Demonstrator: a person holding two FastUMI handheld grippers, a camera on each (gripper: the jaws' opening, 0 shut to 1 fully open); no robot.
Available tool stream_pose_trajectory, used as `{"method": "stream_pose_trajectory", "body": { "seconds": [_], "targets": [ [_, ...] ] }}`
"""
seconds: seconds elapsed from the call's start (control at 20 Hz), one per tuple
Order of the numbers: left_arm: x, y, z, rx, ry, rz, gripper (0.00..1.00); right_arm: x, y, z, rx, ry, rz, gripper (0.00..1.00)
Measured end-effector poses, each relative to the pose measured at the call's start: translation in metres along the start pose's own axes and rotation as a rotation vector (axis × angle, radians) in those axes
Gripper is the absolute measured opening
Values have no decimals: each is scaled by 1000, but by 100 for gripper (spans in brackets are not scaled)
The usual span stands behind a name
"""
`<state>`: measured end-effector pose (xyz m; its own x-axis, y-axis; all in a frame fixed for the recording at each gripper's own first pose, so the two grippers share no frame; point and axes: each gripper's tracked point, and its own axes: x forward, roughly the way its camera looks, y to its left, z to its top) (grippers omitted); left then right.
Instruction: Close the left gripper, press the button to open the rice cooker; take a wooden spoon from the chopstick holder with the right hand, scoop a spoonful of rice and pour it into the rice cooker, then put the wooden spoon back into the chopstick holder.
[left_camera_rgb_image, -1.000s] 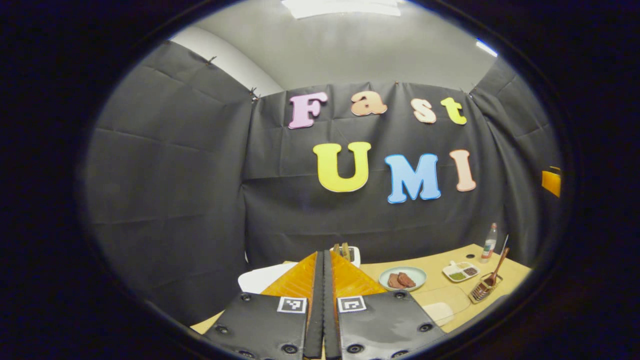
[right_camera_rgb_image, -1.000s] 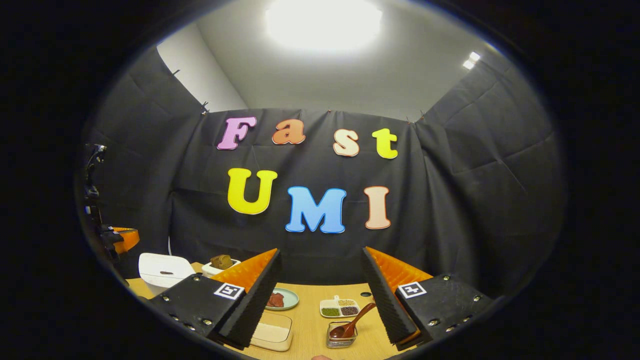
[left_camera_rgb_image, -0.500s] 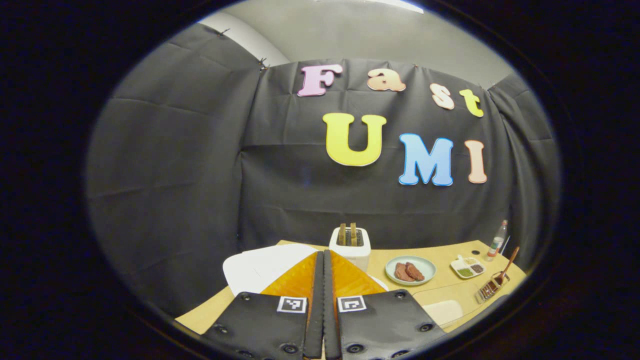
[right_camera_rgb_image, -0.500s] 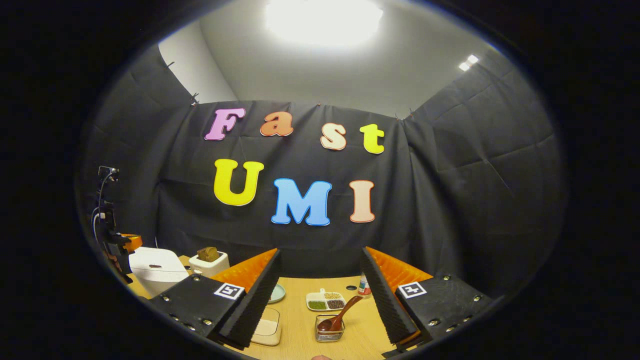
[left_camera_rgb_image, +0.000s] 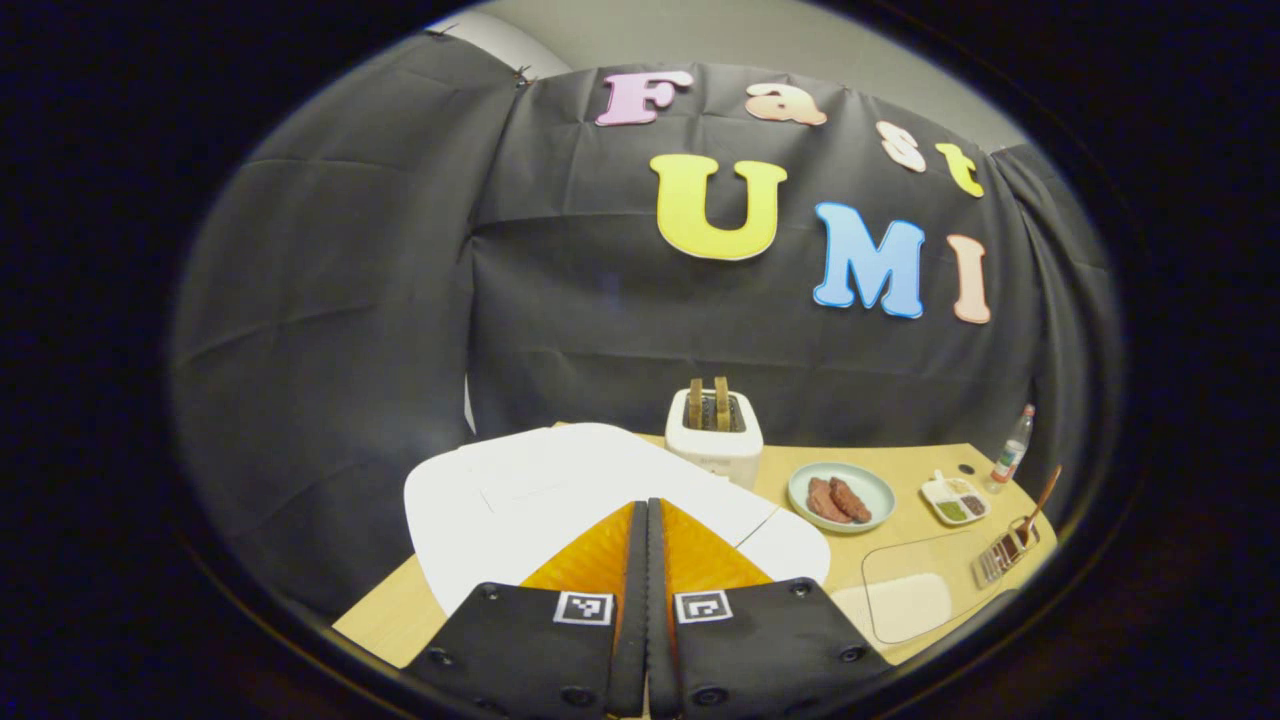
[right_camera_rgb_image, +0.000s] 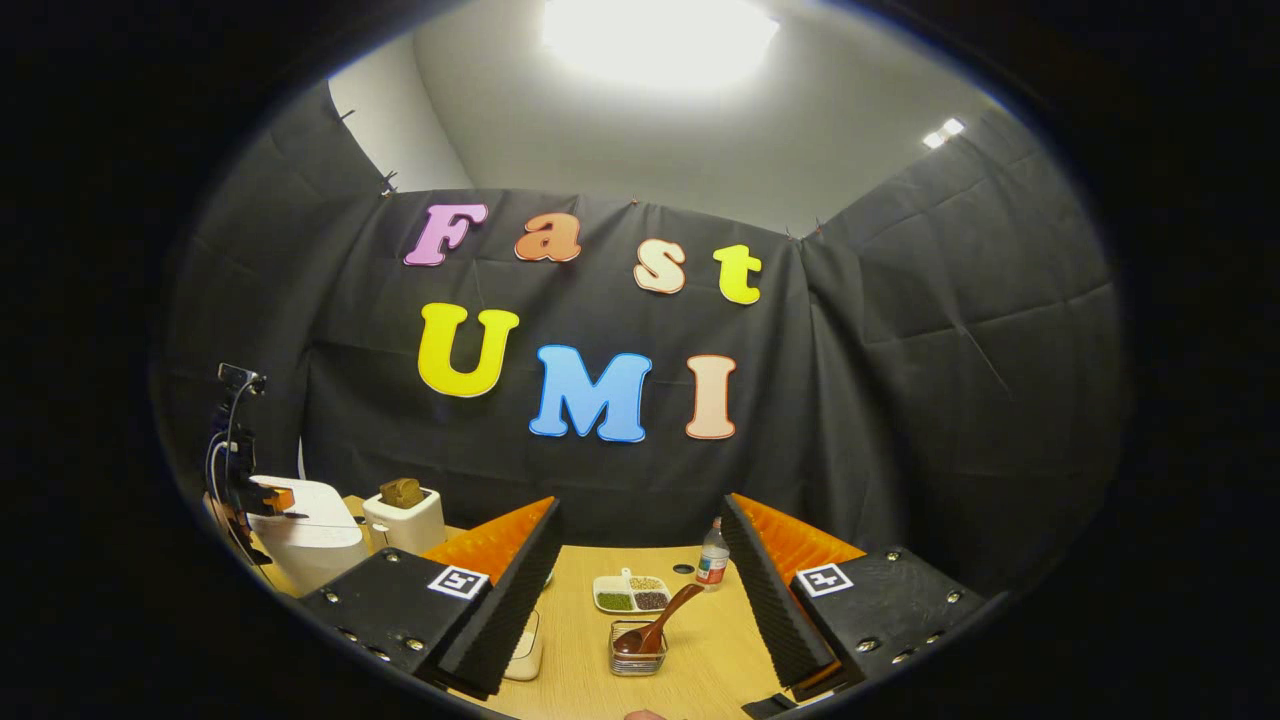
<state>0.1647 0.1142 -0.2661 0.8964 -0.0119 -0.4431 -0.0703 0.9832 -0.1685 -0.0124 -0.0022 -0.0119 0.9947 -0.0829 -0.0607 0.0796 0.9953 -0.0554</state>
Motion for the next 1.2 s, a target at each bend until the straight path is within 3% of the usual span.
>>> {"method": "stream_pose_trajectory", "body": {
  "seconds": [0.45, 0.65, 1.2],
  "targets": [
    [6, 1, -31, 20, 70, 21, 9, 3, -1, 3, -14, -16, 23, 96],
    [4, 3, -21, 73, 70, 39, 9, 7, 1, -6, -10, 2, 52, 96],
    [-59, 5, 129, 83, -243, 110, 9, 31, -13, -14, 36, 12, 87, 96]
  ]
}}
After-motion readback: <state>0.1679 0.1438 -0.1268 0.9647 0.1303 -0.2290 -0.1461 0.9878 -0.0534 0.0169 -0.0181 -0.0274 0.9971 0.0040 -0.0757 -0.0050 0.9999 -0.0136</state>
